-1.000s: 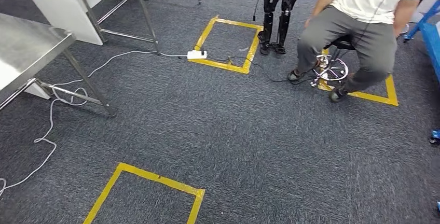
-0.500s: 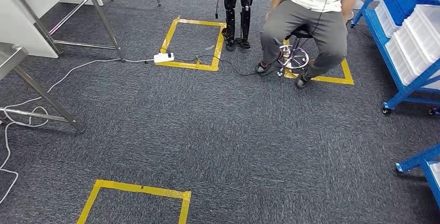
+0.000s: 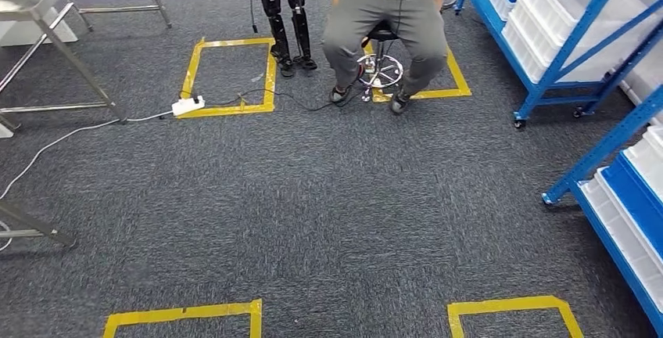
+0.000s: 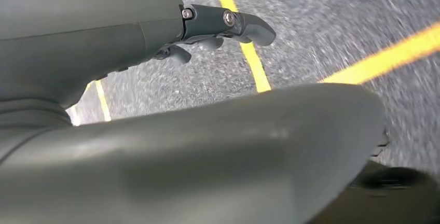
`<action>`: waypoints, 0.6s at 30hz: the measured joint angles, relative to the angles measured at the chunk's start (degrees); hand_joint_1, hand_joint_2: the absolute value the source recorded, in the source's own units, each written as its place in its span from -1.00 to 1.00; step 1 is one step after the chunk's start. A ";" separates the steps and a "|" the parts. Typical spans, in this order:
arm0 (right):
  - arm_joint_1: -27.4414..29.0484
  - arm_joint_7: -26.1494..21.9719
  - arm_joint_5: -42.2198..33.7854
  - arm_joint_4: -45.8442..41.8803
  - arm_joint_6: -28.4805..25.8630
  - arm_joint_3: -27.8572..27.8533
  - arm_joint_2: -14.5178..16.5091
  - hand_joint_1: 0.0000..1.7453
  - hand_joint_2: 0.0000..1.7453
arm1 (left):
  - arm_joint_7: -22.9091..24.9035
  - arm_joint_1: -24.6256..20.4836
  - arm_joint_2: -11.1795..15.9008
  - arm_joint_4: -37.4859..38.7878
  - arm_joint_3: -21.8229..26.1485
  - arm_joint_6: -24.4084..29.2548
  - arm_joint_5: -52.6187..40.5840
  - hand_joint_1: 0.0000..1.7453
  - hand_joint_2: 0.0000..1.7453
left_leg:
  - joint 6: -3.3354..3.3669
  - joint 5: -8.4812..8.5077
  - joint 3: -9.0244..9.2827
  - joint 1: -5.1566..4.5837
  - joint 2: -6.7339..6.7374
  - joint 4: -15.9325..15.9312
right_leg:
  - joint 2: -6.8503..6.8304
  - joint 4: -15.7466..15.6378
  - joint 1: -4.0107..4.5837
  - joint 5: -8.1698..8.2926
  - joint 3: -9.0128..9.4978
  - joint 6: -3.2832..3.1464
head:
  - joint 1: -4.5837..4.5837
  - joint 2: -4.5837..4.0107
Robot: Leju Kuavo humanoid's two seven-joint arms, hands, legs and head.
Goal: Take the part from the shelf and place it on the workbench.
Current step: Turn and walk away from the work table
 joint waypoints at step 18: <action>-0.07 0.46 0.52 0.01 -0.05 0.00 0.26 -1.00 -1.00 | -0.03 0.93 -0.16 0.01 0.03 0.66 -0.13 -1.00 -1.00 | 3.17 8.05 1.50 -1.04 1.35 -9.24 | 0.88 16.41 0.63 -6.48 -9.26 1.25 | 0.49 0.00</action>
